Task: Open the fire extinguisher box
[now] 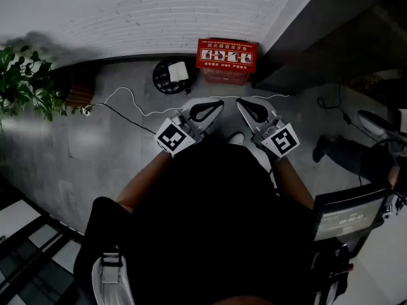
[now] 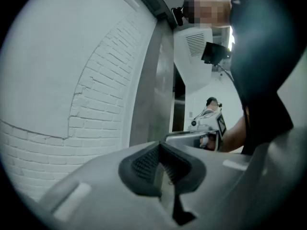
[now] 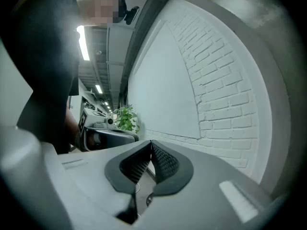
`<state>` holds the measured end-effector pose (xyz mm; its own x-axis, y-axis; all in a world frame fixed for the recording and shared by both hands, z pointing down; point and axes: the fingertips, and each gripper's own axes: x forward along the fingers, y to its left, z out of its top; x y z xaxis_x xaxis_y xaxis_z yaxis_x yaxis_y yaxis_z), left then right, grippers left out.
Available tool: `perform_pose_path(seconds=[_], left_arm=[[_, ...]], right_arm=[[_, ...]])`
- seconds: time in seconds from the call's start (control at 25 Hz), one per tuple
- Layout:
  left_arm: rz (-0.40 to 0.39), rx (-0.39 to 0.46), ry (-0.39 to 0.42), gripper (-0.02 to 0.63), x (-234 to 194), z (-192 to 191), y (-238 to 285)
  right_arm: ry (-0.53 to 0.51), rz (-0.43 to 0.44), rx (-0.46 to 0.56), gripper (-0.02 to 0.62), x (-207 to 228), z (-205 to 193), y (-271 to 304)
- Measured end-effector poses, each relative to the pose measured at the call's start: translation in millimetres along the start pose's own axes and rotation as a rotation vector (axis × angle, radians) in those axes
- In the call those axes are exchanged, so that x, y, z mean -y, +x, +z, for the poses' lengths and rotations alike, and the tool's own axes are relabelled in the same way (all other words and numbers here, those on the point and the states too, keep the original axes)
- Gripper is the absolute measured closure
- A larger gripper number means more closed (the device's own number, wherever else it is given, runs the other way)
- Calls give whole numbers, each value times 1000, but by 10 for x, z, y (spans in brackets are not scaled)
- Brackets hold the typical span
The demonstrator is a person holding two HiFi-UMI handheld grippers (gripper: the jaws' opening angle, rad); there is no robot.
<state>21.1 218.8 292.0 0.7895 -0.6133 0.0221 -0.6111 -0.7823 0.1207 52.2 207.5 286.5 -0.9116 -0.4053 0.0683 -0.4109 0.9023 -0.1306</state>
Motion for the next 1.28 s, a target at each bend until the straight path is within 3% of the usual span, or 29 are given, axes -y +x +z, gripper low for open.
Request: perform_pose_path(seconds=[0.28,0.48,0.88,1.0,1.28], left_arm=[[7,-41,-37,603,49,40,113],[34,-10,13,603,86,17,249],[101,-74,-40,603,264,-95,550],[120,-71,-18,603,249,-104,556],[136,-77,-13,603,82,-131,550]], right_arm=[[3,2,16,586,96,45,-73],[6,23,29,586,215,54,-189],[21,87,17,586,430,-31,-442],[21,105,17,586,469,-73,-474],[34,78,26,586,596,-72,-453]])
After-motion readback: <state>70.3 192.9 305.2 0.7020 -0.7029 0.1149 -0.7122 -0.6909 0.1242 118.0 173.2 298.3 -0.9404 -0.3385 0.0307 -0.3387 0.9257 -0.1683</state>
